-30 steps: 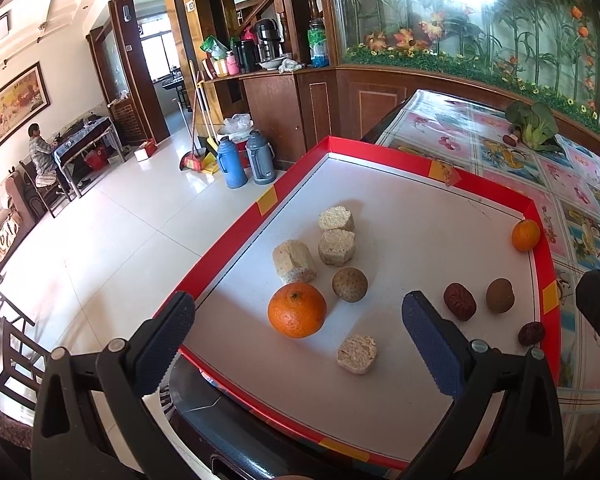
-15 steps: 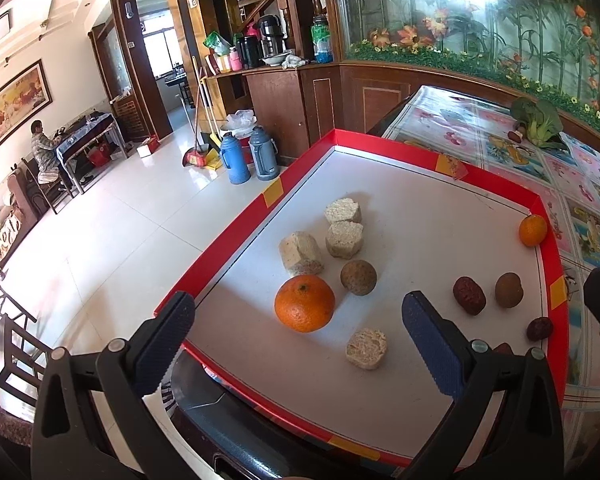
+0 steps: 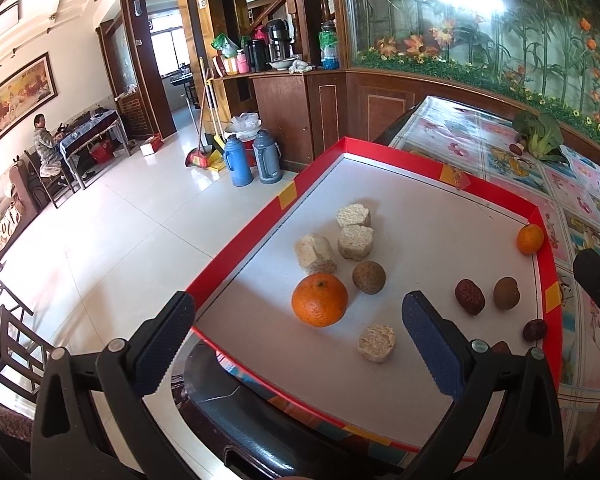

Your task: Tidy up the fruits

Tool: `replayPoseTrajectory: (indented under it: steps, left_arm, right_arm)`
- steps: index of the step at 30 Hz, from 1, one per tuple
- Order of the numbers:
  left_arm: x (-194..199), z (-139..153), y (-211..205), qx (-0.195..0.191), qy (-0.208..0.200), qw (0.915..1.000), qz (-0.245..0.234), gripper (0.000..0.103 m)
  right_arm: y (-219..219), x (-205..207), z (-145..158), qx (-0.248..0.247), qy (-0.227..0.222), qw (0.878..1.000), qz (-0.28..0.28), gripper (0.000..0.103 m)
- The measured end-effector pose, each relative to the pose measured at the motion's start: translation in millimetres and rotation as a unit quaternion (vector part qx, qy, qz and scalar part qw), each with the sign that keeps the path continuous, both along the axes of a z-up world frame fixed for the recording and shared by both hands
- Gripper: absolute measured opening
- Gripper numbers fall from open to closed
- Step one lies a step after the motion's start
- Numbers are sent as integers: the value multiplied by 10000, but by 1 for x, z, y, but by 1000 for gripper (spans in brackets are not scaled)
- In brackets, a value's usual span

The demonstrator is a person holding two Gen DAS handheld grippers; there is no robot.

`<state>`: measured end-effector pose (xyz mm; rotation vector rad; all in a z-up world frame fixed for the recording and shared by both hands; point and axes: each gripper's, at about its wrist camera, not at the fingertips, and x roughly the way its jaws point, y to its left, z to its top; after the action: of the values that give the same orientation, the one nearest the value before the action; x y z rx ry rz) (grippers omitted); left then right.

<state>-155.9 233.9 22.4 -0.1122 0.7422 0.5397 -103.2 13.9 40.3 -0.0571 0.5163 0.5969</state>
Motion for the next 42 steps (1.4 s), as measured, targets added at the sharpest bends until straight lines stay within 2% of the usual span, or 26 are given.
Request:
replayPoseTrajectory:
  steps: [5, 8, 11, 15, 19, 25, 42]
  left_arm:
    - [-12, 2, 7, -75, -76, 9999, 71, 103]
    - [-19, 3, 11, -139, -126, 9998, 100, 103]
    - [-25, 6, 15, -145, -164, 9997, 118, 103]
    - [-30, 8, 19, -75, -180, 9997, 141, 103]
    - [-35, 12, 23, -26, -239, 9996, 176, 103]
    - [-42, 13, 30, 124, -292, 9990, 299, 103]
    - [-52, 4, 45, 47, -252, 9986, 458, 103]
  right_arm:
    - [-4, -3, 3, -15, -85, 9994, -343, 101]
    - [-6, -12, 9, 233, -17, 9988, -423, 101]
    - [2, -23, 11, 385, 181, 9986, -320, 101]
    - [27, -40, 16, 217, 314, 9993, -43, 101]
    - [35, -50, 18, 274, 449, 9986, 61, 101]
    - [35, -53, 17, 303, 443, 9986, -19, 101]
    - [46, -65, 14, 265, 418, 9988, 23, 101]
